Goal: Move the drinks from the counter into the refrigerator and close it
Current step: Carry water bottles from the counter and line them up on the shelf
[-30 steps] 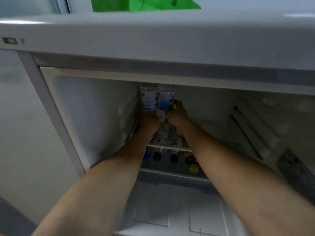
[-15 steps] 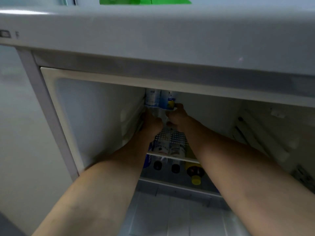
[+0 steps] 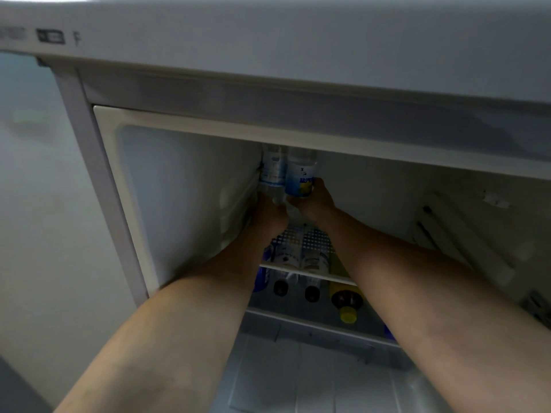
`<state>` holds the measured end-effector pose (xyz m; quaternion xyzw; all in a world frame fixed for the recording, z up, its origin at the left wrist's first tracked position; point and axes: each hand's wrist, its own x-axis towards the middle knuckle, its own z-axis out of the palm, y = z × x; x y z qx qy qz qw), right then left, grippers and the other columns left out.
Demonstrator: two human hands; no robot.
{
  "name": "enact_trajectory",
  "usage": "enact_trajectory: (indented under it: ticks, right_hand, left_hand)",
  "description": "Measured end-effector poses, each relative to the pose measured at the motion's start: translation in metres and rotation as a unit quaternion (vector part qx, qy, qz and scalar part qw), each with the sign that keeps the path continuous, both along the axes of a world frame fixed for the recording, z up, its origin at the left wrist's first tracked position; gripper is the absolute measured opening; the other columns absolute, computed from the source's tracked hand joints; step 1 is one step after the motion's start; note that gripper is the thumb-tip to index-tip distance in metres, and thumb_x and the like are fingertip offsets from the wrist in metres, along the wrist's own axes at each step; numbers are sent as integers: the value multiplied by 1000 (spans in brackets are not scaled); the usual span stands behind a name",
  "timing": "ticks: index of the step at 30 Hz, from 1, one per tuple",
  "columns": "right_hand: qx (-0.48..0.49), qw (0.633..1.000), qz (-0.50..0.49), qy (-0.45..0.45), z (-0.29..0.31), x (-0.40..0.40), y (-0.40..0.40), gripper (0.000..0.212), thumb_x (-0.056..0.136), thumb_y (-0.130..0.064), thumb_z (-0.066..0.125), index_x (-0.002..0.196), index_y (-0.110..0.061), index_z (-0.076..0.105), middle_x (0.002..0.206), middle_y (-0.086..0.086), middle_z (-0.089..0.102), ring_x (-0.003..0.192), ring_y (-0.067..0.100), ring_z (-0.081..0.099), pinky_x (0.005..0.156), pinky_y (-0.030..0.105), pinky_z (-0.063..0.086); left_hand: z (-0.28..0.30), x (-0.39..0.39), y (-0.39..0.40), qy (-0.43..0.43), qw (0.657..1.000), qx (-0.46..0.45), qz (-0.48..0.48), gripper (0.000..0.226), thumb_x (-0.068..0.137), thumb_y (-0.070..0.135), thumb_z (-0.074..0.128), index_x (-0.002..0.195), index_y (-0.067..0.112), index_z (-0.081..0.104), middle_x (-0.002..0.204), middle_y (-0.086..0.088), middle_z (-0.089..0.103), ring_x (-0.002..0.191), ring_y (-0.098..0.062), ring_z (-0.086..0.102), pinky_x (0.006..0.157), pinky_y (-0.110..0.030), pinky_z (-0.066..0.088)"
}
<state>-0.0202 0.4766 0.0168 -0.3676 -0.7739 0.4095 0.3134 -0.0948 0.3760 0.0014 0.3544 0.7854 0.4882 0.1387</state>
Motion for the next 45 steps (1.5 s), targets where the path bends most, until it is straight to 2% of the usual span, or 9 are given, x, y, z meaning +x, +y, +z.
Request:
enact_trajectory:
  ticks: [5, 9, 17, 23, 27, 30, 38, 43, 45]
  right_hand:
    - [12, 999, -36, -3, -2, -4, -2, 64, 84, -28, 78, 133, -10, 41, 127, 11, 58, 111, 28, 60, 87, 34, 50]
    - [4, 998, -66, -3, -1, -5, 0, 60, 84, -29, 77, 130, -12, 41, 124, 10, 59, 105, 27, 60, 79, 31, 48]
    - [-16, 998, -56, 5, 4, 0, 13, 62, 83, -24, 79, 131, -9, 42, 125, 12, 59, 98, 22, 58, 80, 32, 50]
    - [-19, 999, -25, -43, 24, -1, 18, 66, 82, -14, 79, 135, -5, 41, 133, 18, 55, 116, 34, 58, 96, 44, 52]
    - [-42, 996, -20, -70, 30, -3, 16, 81, 83, -18, 80, 144, -4, 28, 140, 16, 48, 124, 31, 52, 96, 34, 47]
    - [-44, 997, -29, -61, 26, -1, 12, 85, 81, -18, 81, 144, -5, 26, 139, 15, 48, 124, 30, 52, 99, 36, 48]
    - [-29, 995, -92, -15, 15, 4, -2, 82, 76, -30, 85, 137, -8, 34, 136, 15, 47, 117, 32, 56, 95, 42, 53]
    - [115, 975, -164, 99, 11, 2, -17, 36, 79, -12, 71, 106, -9, 48, 113, 14, 51, 98, 32, 57, 79, 42, 54]
    - [149, 965, -165, 141, 13, 4, -22, 18, 84, -7, 64, 90, -12, 48, 95, 7, 54, 84, 25, 57, 68, 35, 49]
  left_hand:
    - [1, 1, -6, 2, 1000, -27, -11, 33, 101, 19, 46, 131, 8, 50, 122, -12, 58, 113, -30, 57, 83, -32, 44]
    - [2, 6, -5, -6, 998, -54, -22, 29, 101, 23, 46, 125, 9, 55, 116, -13, 62, 88, -21, 58, 71, -25, 44]
    - [14, -1, 4, 45, 999, -16, -17, 54, 98, 22, 53, 147, 12, 32, 140, -17, 49, 126, -33, 51, 106, -43, 44]
    - [16, -3, 9, 51, 997, -30, -57, 87, 98, 32, 56, 157, 24, -7, 165, -11, -7, 151, -29, 7, 118, -38, 20]
    - [10, 7, 10, 36, 998, -9, -59, 61, 101, 20, 51, 154, 12, 21, 159, -13, 23, 138, -25, 36, 112, -31, 30]
    - [12, 14, 10, 67, 996, -18, -57, 29, 102, 8, 41, 127, -1, 53, 122, -13, 55, 106, -22, 53, 94, -25, 40]
    - [17, 24, -3, 43, 985, -129, -102, 41, 107, 17, 34, 143, -1, 39, 143, -22, 45, 127, -33, 47, 102, -31, 37]
    - [15, 13, -6, 82, 992, -82, -45, 18, 102, 13, 41, 107, 4, 56, 87, -9, 54, 85, -24, 56, 76, -34, 49]
    - [19, 9, -9, 81, 995, -57, -31, 29, 101, 16, 45, 128, 7, 49, 107, -12, 57, 101, -29, 58, 82, -33, 45]
